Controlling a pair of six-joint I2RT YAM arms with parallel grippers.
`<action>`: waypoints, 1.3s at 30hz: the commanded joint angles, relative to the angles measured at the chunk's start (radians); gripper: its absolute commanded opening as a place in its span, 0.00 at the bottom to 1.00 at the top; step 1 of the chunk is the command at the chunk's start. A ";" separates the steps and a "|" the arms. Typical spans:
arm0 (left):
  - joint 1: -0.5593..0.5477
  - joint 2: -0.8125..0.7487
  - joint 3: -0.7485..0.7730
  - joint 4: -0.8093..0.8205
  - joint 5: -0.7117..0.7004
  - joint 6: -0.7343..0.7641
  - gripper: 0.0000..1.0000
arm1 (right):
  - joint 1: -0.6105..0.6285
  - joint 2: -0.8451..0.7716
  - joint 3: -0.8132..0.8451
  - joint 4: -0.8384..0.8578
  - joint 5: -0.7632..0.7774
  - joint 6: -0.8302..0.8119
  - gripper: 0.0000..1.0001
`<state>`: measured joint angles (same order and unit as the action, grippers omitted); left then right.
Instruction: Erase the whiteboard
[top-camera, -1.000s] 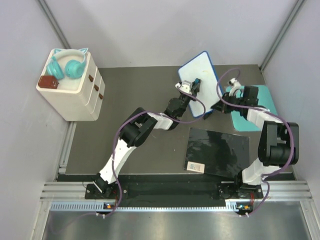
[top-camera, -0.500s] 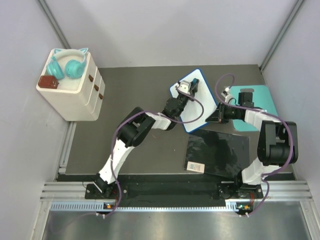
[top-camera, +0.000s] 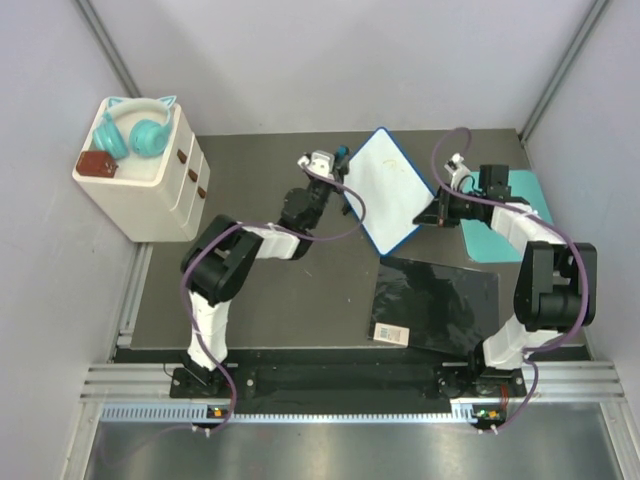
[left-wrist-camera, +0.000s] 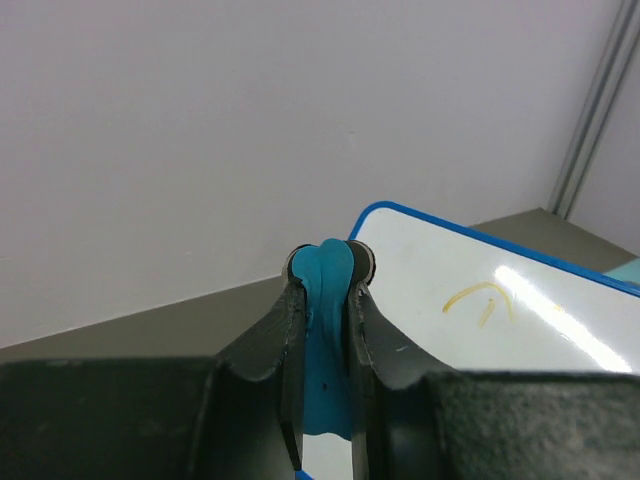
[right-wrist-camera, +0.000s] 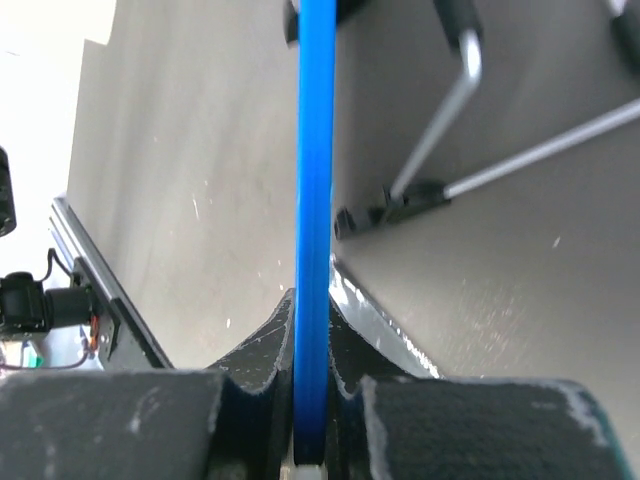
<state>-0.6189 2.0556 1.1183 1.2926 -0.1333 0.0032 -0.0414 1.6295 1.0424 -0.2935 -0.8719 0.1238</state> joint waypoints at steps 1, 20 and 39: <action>0.024 -0.118 -0.109 0.151 0.043 0.030 0.00 | 0.000 -0.040 0.122 -0.034 -0.002 -0.053 0.00; 0.025 -0.115 -0.230 0.215 0.070 0.007 0.00 | -0.002 0.000 0.260 -0.082 0.120 -0.079 0.00; 0.015 -0.074 -0.233 0.217 0.110 -0.002 0.00 | -0.041 0.064 0.376 -0.074 0.133 -0.056 0.00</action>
<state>-0.5987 1.9682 0.8825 1.3094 -0.0414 0.0067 -0.0650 1.6695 1.2930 -0.4175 -0.7708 0.1005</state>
